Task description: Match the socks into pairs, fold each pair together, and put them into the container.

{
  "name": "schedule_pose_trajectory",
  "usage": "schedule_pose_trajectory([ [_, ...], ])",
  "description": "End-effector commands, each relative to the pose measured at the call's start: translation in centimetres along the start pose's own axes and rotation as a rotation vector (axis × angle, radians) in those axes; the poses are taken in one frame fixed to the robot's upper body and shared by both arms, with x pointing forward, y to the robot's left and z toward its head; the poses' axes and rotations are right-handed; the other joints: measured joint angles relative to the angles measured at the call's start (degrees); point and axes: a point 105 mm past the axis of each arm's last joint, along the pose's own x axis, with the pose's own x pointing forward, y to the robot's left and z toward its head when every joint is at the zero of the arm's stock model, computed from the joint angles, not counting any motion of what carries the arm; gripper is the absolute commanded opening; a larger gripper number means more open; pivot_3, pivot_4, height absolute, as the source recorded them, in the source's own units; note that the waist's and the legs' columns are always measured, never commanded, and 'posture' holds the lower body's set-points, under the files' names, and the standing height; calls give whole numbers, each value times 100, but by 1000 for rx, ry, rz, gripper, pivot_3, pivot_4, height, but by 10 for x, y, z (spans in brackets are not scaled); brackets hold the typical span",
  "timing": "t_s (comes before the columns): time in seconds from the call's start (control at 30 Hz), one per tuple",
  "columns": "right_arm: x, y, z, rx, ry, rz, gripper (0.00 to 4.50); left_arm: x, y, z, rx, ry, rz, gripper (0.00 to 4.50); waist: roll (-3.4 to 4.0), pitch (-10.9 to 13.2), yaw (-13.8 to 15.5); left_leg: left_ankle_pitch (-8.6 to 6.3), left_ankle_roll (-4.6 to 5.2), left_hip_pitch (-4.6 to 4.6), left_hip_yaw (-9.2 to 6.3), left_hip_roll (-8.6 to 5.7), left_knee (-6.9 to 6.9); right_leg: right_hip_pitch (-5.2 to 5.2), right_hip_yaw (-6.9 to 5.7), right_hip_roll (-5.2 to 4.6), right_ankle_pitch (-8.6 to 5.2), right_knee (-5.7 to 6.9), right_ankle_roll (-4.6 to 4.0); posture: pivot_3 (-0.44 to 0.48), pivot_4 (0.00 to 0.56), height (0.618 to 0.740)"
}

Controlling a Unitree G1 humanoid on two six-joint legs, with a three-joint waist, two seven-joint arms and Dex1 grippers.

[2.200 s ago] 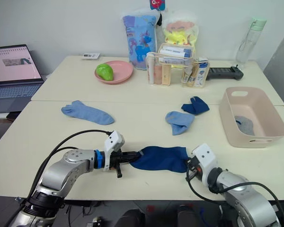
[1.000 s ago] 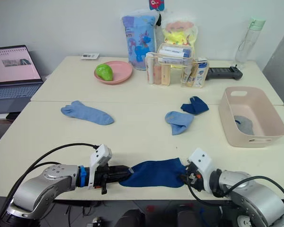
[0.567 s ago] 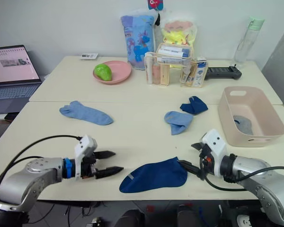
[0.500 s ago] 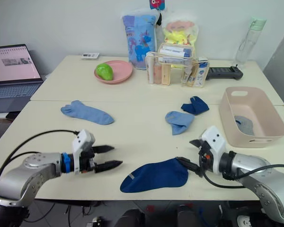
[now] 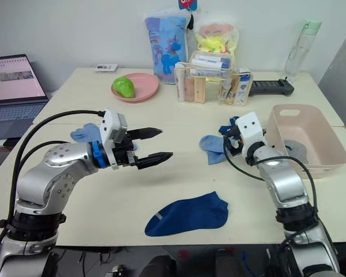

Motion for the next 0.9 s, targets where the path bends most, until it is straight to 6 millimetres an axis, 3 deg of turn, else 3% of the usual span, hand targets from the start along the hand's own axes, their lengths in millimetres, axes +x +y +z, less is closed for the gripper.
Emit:
schedule_pose_trajectory([
  [0.03,19,-19,6,43,-25,-108,4500,6,-10,10,27,-29,-41,4454,0,0,-16,0,-1,1,6,0,1,-2,2,0,0,3,0,0,150,703],
  [0.2,42,-26,-10,105,48,-147,4500,7,-14,6,17,-22,-49,4454,0,0,-50,1,-2,-7,14,0,3,-14,4,-1,0,8,0,0,150,703],
  [0.3,48,-25,-10,114,45,-139,3915,7,-14,6,14,-25,-39,4500,0,0,-59,1,-2,-7,14,2,2,-17,4,0,0,9,0,0,150,703],
  [0.67,50,-18,5,162,-17,-108,223,5,-12,0,9,-12,-14,4500,1,0,-88,1,-2,-10,18,3,3,-23,9,-1,0,15,0,0,150,703],
  [0.7,48,-18,8,161,-31,-103,52,5,-10,0,7,-12,-8,4500,1,0,-89,1,-2,-10,19,2,3,-23,10,-1,0,15,0,0,150,703],
  [0.9,33,-12,36,78,-161,-24,52,2,1,-5,-21,-7,43,4500,1,0,-87,1,-1,-12,17,3,3,-25,9,-1,0,16,0,0,150,703],
])
